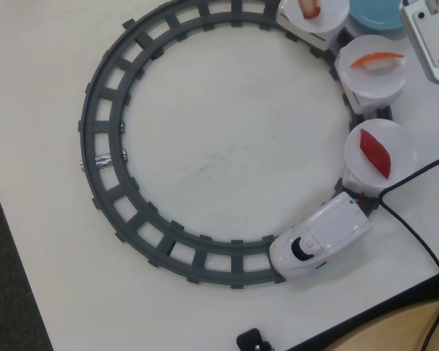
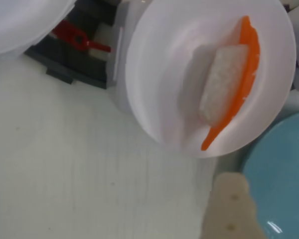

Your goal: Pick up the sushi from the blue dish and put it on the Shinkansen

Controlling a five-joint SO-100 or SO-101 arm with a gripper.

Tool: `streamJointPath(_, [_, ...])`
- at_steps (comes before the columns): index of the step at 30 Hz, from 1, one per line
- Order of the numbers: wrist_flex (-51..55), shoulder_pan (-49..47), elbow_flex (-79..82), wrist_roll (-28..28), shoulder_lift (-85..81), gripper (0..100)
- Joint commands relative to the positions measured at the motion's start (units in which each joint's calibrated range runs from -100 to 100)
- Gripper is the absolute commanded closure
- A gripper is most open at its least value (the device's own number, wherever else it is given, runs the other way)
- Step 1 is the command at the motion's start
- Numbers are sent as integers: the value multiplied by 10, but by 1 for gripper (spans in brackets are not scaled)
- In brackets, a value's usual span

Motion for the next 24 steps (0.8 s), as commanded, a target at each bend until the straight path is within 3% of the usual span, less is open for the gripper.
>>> streamJointPath(1, [-41,0,21,2,2,76])
streamJointPath(6, [-81,-5,23,0,37,100])
streamJointPath(24, [-114,-32,26,-2,166,98])
